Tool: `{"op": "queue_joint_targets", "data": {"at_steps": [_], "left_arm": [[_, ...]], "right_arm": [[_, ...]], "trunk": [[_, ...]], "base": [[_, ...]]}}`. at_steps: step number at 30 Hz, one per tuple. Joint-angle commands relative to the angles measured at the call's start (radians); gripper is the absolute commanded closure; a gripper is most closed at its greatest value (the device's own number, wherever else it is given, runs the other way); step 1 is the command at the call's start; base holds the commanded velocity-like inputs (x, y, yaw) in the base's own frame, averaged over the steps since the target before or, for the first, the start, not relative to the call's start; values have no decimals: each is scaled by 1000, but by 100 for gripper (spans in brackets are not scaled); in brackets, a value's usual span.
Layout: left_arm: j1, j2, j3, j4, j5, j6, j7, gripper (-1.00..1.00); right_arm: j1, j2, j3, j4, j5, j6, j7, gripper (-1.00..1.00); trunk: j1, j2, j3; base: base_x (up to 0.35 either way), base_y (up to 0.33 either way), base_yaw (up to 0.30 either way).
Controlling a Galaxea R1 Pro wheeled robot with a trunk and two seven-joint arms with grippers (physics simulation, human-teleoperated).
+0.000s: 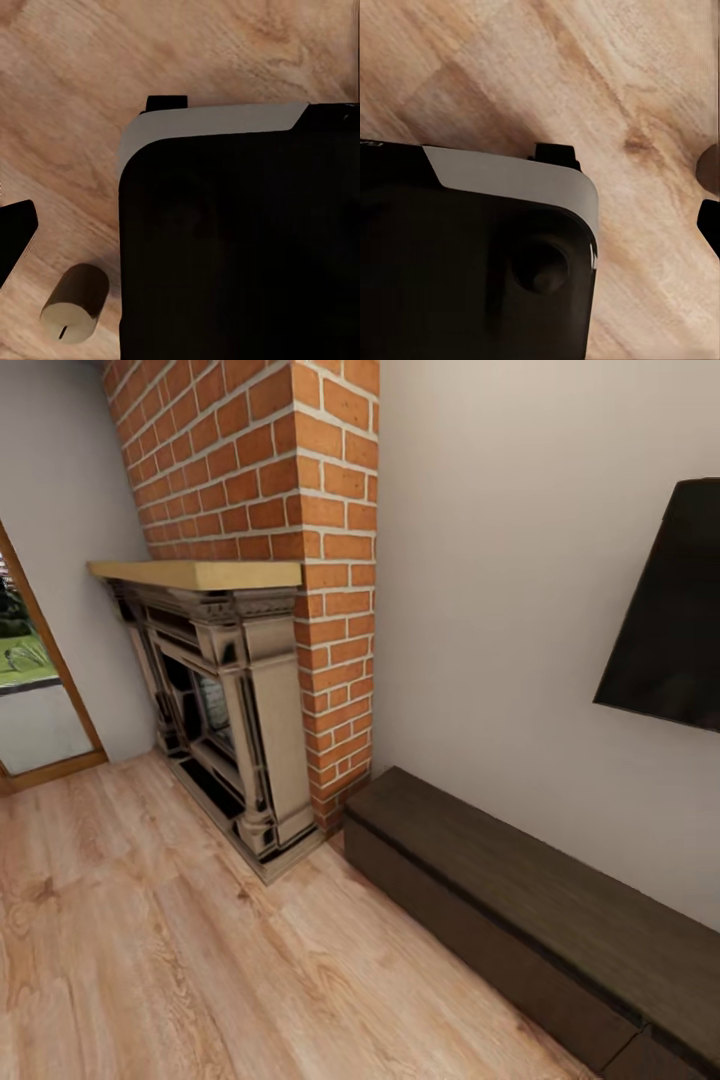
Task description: Place each of the two pumpkins and all three candles from the living room inside a cabinet in the living room (use any cabinet), then make sure every cabinet is closed, and position the cauldron so it is next to a table in the living room.
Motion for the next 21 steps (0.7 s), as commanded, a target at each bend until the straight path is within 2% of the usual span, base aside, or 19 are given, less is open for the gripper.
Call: {"op": "queue_joint_targets", "data": {"at_steps": [1, 10, 17, 21], "left_arm": [[0, 0, -1, 0, -2, 0, -1, -100], [0, 0, -5, 1, -5, 0, -2, -100], [1, 0, -5, 1, -5, 0, -2, -100], [0, -1, -5, 1, -5, 0, -2, -100]], "right_arm": [[0, 0, 0, 0, 0, 0, 0, -100], [0, 0, 0, 0, 0, 1, -1, -100], [0, 4, 0, 0, 0, 3, -1, -100], [0, 3, 0, 0, -1, 2, -1, -100]], "trunk": [[0, 0, 1], [0, 0, 7], [0, 0, 2], [0, 0, -4]], "base": [[133, 0, -259], [307, 0, -244], [316, 0, -32], [164, 0, -2]]}}
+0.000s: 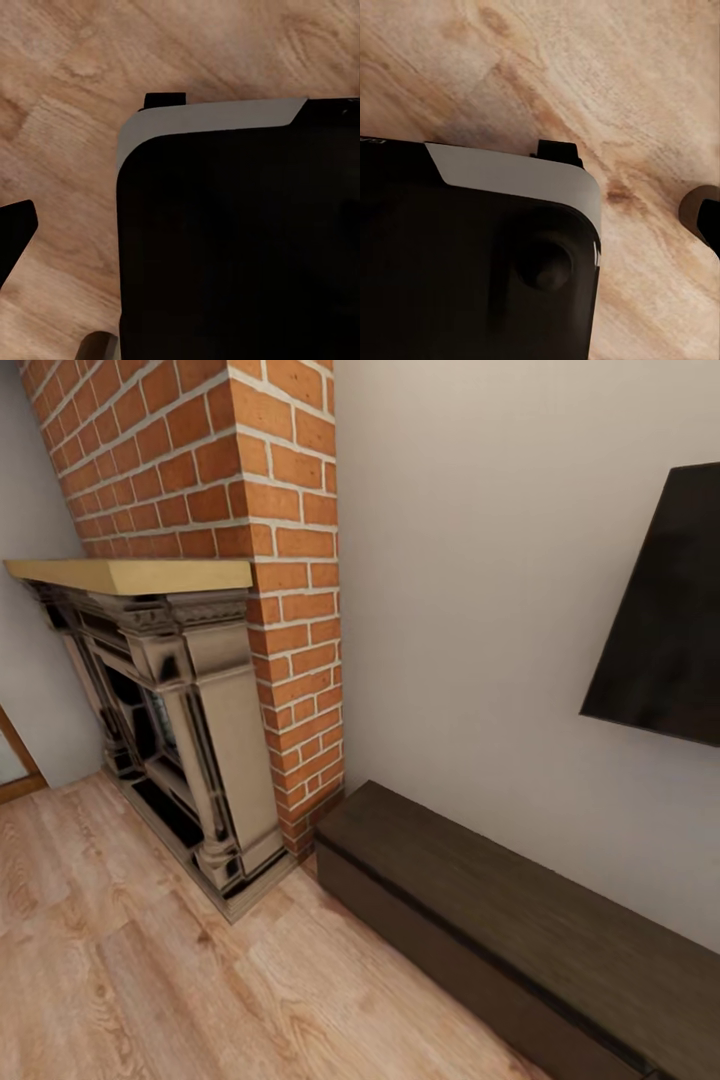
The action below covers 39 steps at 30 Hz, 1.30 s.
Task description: Place each of the two pumpkins and all three candles from the living room inside a cabinet in the living room (use any cabinet), then make sure every cabinet is closed, and position the cauldron so it is next to a table in the living room.
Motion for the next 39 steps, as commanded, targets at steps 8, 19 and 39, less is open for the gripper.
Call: {"op": "queue_joint_targets", "data": {"at_steps": [8, 19, 39], "left_arm": [[0, 0, 0, 0, 0, 0, 1, -100], [0, 0, 0, 0, 0, 0, 2, -100], [0, -1, 3, -2, 12, 1, 0, -100]], "right_arm": [[0, -1, -1, 0, 0, 0, 0, -100], [0, -3, -2, 0, -1, -2, 0, -100], [0, -7, -3, -8, -2, -2, 3, -100]], "trunk": [[0, 0, -13], [0, 0, -31], [0, 0, -53]], "base": [[16, 0, 0], [0, 0, 0], [0, 0, -177]]}}
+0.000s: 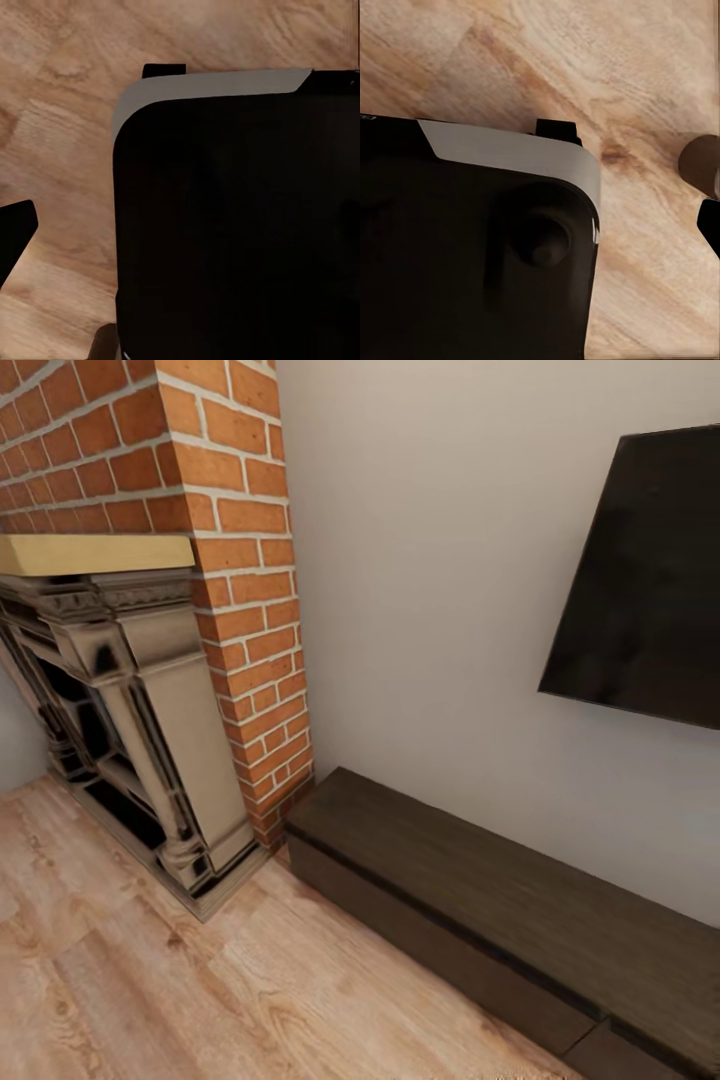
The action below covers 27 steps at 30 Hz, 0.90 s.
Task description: Place each of the two pumpkins and all three candles from the living room inside a cabinet in the living room (use any cabinet), then make sure every cabinet is closed, and position the cauldron so it is next to a table in the living room.
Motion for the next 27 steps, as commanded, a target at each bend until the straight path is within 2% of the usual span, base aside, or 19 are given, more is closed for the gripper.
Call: {"op": "queue_joint_targets", "data": {"at_steps": [1, 7, 21, 25, 27], "left_arm": [[0, -2, -1, 0, 1, 1, -1, -100], [0, -4, 0, -2, 2, 5, 0, -100], [0, -6, 0, -1, 0, 3, 1, -100], [0, -7, 0, -1, 1, 3, 2, -100], [0, -7, 0, -1, 1, 3, 3, -100]], "right_arm": [[0, -1, -1, -2, 0, 0, 12, -100], [0, -3, -15, -5, 0, 0, 63, -100], [0, -3, -17, -6, 0, 0, 68, -100], [0, -2, -17, -8, 1, 0, 67, -100], [0, -2, -17, -8, 1, 0, 67, -100]], "trunk": [[0, 0, -1], [0, 0, -6], [0, 0, -21], [0, 0, -25], [8, -14, -32]], "base": [[0, 0, -244], [0, 0, -237], [0, 0, -226], [0, 0, -91], [0, 0, -12]]}}
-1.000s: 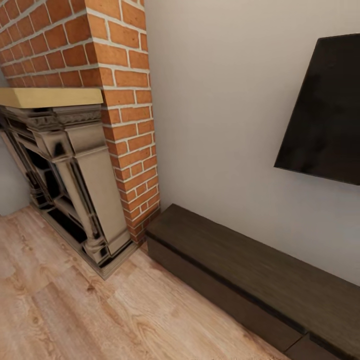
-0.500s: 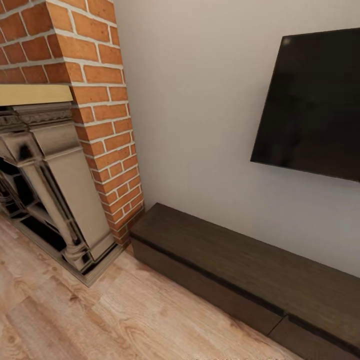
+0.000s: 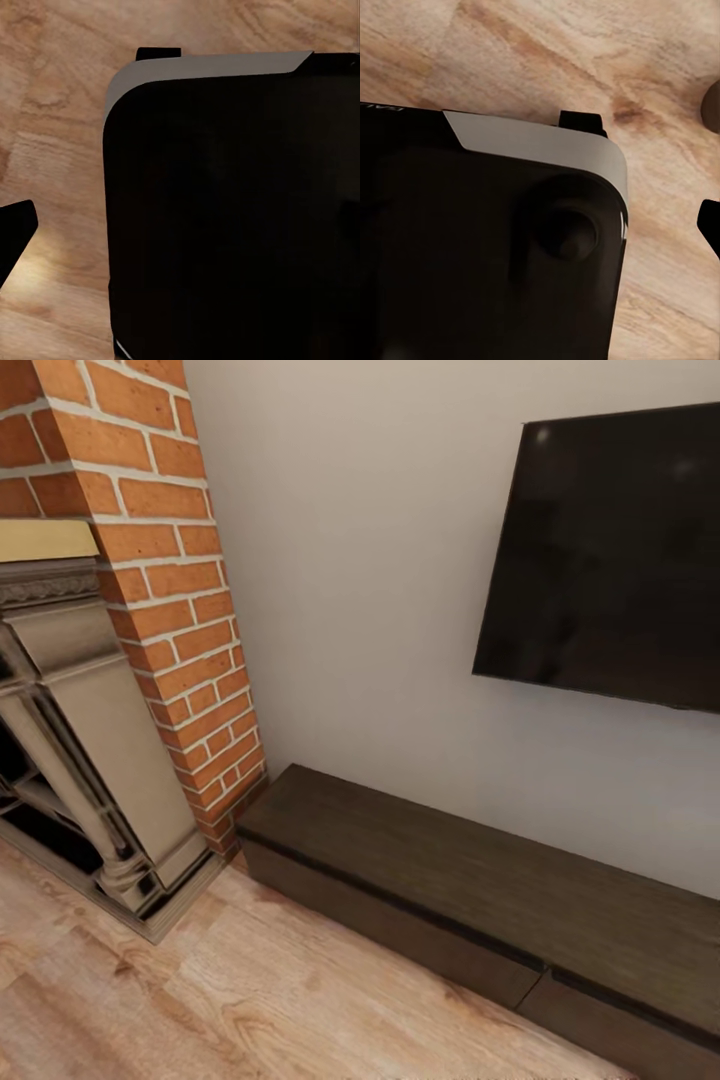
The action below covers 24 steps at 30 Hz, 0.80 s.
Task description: Place each of the two pumpkins and all three candles from the living room inside a cabinet in the living room (use any cabinet), then make sure every cabinet is closed, and position the cauldron so it is next to a table in the living room.
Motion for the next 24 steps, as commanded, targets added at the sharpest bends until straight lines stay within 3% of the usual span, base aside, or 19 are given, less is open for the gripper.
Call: {"op": "queue_joint_targets", "data": {"at_steps": [1, 21, 24], "left_arm": [[0, -1, 0, 0, 0, 0, 0, -100], [0, 0, 0, -11, 0, 4, 0, -100], [0, 0, 0, -11, -1, 5, 0, -100]], "right_arm": [[0, 0, 0, 0, 0, 0, 0, -100], [0, 0, 2, 0, 3, -1, 0, -100], [0, 0, 2, 0, 3, -1, -1, -100]], "trunk": [[4, -7, -3], [81, -147, -66], [81, -147, -66]], "base": [[0, 0, -5], [0, 0, 0], [0, 0, 0]]}}
